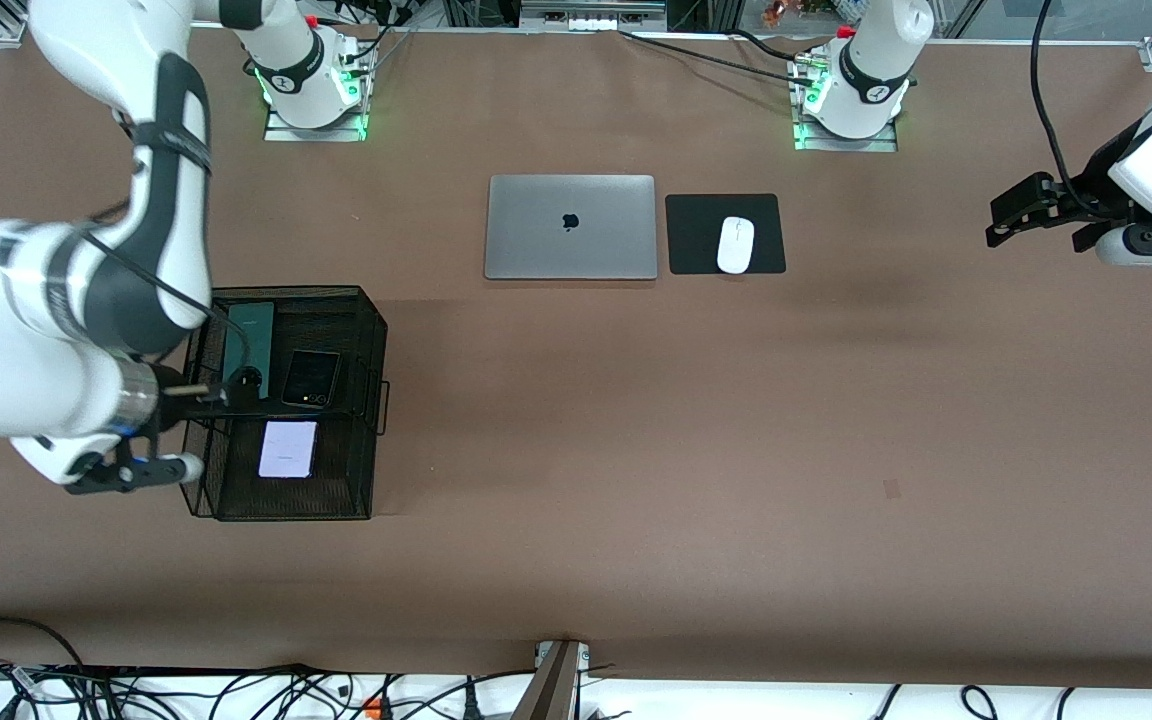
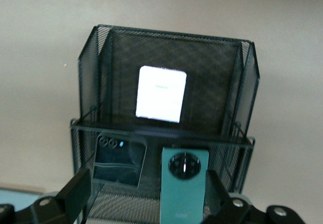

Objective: Place phones with both arms

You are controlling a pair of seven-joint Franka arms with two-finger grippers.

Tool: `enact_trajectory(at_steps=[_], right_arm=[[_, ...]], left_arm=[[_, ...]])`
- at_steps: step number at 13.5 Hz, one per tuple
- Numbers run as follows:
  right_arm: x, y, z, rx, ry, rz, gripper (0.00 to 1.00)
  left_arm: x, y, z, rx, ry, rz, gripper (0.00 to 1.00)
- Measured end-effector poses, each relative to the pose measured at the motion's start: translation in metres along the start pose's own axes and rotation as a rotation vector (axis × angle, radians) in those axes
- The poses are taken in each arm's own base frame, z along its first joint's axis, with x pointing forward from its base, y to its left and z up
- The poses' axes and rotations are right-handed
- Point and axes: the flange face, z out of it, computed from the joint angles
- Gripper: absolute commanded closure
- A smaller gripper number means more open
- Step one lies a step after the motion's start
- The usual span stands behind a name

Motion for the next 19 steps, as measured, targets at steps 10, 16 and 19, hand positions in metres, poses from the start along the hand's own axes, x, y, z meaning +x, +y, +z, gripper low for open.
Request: enact_trajectory(at_steps=[10,16,19], right_arm=[[-0.025,0.001,-0.054,0.06,0.024,0.147,0.0],[-0.047,0.012,-0.094,-0.008,0.058,0.089,0.0],[-0.061,0.01,-0.094,0.003,0.136,0.121,0.0]], left_arm=[[0.0,0.0,0.0,0.0,0.0,0.0,0.0],[0.0,0.0,0.0,0.001,0.0,0.0,0.0],[0.0,0.0,0.0,0.001,0.0,0.0,0.0]])
